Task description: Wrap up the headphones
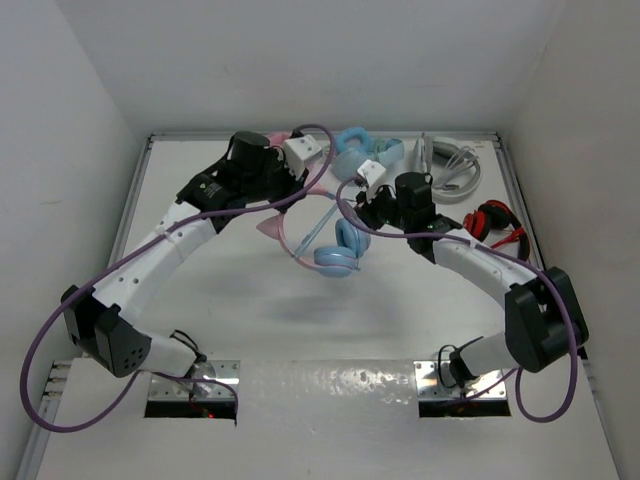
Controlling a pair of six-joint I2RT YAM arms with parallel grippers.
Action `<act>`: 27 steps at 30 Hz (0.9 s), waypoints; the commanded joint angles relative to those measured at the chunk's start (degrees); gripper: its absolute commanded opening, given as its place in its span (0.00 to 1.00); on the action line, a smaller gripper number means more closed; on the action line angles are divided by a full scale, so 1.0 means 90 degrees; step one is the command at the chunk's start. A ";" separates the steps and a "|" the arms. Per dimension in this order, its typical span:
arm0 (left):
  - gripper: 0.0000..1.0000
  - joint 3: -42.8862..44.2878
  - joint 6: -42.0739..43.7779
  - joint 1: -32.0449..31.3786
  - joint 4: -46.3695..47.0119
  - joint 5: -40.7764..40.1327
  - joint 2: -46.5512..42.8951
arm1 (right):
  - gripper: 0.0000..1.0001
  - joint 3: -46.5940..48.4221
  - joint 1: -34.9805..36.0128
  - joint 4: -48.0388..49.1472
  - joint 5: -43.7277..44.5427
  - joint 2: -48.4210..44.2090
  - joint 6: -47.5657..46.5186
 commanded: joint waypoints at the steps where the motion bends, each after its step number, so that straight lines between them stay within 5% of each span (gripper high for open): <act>1: 0.00 0.0411 -0.0317 -0.0051 0.0340 0.0085 -0.0316 | 0.11 -0.0009 -0.0106 0.0600 -0.0100 -0.0231 0.0111; 3: 0.00 0.0401 -0.0337 -0.0051 0.0331 0.0251 -0.0326 | 0.35 0.0011 -0.0106 0.0494 -0.0276 -0.0192 0.0053; 4: 0.00 0.0381 -0.0395 -0.0042 0.0350 0.0281 -0.0345 | 0.57 0.0001 -0.0106 0.0444 -0.0383 -0.0173 0.0034; 7: 0.00 0.0284 -0.0531 0.0036 0.0389 0.0456 -0.0384 | 0.72 -0.0222 -0.0106 0.0317 -0.0209 -0.0269 0.0111; 14: 0.00 0.0342 -0.1195 0.1129 0.0574 0.1130 -0.0355 | 0.85 -0.1375 -0.0291 0.0463 0.0114 -0.0806 0.0423; 15: 0.00 0.0323 -0.1283 0.1372 0.0681 0.1111 -0.0336 | 0.99 -0.1521 -0.0311 0.0512 0.0201 -0.0894 0.0598; 27: 0.00 -0.0410 -0.2026 0.1921 0.1737 -0.0811 -0.0570 | 0.99 -0.2596 -0.0311 0.0463 0.0534 -0.1745 0.1049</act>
